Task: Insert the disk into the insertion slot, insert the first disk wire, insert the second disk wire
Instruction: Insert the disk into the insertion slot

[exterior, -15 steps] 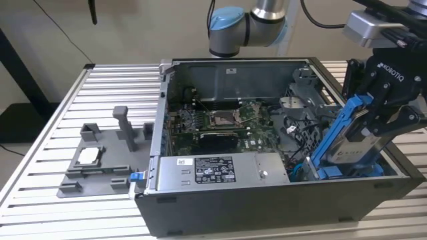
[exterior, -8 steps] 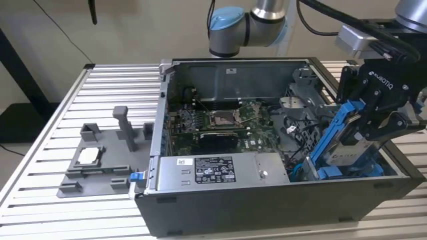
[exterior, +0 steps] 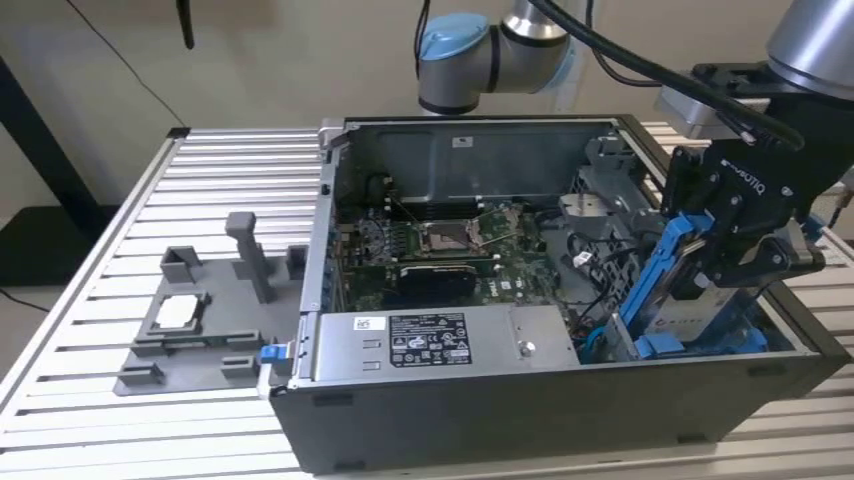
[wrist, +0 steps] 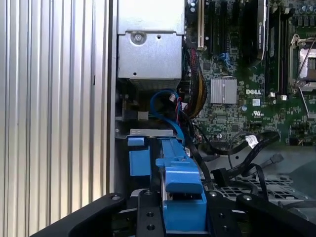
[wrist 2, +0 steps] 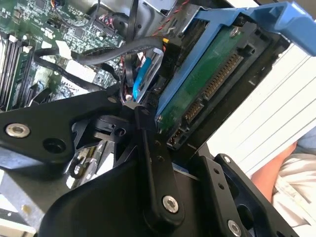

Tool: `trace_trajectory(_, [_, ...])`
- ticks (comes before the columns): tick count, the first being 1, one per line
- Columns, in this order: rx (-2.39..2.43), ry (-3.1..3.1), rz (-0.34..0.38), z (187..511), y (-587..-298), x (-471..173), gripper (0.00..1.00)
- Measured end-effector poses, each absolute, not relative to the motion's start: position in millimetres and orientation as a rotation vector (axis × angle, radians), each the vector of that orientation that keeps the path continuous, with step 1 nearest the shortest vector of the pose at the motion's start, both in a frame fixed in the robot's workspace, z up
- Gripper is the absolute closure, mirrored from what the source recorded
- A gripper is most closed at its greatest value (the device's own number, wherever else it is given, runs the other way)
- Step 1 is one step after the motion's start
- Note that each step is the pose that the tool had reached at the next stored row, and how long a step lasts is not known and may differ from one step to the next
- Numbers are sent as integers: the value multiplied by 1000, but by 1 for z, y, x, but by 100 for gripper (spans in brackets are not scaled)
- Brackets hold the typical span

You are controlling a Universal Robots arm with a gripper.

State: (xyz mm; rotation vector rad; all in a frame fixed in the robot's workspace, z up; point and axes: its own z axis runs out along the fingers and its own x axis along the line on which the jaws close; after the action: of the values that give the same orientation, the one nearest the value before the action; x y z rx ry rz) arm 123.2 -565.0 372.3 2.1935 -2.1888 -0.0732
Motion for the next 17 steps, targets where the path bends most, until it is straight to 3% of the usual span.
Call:
trace_trajectory(7, [2194, -2189, -73, 372, -565, 123, 66])
trace_trajectory(10, [2194, -2189, -73, 372, -565, 123, 53])
trace_trajectory(17, [2194, -2190, -72, 380, -565, 123, 53])
